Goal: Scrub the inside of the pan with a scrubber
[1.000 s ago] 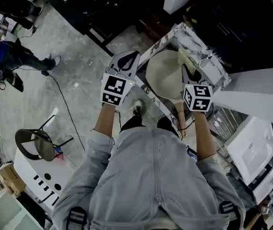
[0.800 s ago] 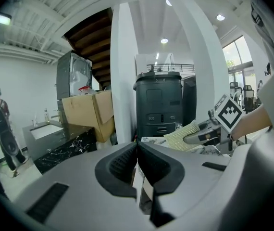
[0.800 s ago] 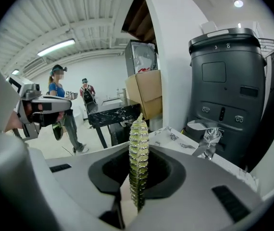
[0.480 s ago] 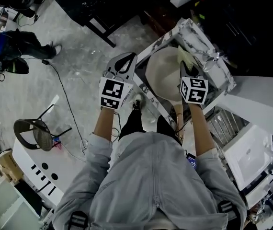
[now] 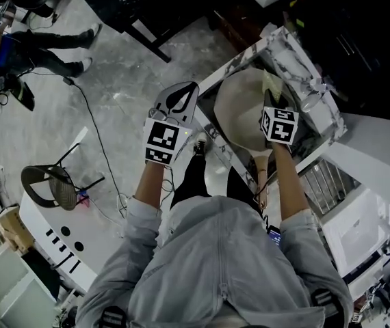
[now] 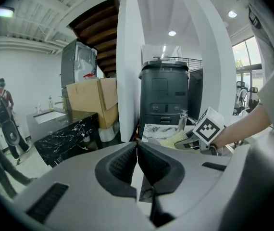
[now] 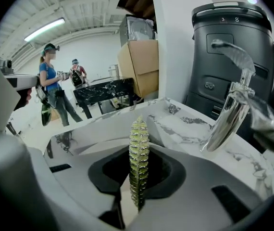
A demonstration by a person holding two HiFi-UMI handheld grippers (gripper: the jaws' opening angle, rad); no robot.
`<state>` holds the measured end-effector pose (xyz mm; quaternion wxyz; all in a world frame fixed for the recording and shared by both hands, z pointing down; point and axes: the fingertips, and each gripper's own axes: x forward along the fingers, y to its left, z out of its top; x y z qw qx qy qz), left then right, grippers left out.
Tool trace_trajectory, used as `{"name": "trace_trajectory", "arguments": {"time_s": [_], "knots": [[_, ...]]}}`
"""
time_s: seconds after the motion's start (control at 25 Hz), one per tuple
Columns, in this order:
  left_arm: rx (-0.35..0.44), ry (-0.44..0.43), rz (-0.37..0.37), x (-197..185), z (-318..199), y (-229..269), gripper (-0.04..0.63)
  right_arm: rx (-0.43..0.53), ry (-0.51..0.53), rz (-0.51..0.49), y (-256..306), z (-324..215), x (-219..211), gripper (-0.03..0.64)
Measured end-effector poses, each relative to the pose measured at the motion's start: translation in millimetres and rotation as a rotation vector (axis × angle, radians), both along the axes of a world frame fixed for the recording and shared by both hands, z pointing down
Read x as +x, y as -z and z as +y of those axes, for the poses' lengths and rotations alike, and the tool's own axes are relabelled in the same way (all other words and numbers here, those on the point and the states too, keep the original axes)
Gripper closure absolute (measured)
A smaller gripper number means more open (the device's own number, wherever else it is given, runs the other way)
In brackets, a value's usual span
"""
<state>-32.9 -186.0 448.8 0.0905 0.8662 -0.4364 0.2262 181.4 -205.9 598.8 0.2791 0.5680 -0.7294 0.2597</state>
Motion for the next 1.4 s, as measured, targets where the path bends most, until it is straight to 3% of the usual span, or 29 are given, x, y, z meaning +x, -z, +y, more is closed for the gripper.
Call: {"name": "trace_trajectory", "arguments": {"time_s": [0.24,0.68,1.08,1.4], "knots": [[-0.033,0.006,0.012,-13.9,1.9,-17.1,0.572,-0.024,-0.017,0.093,-31.5,-6.4,-4.0,0.531],[-0.053,-0.045,0.012,-23.9,1.2,-42.4,0.572,-0.054,-0.062,0.148,-75.7,-22.1,-5.8,0.531],[-0.059,-0.112,0.004,-35.2,4.0,-49.9,0.572,-0.096,0.052,0.182,-95.0,-25.0,-42.0,0.531],[-0.06,-0.144,-0.007,-42.5,4.1,-51.3,0.572,-0.155,0.202,0.165,-113.5,-18.5,-82.2,0.531]]}}
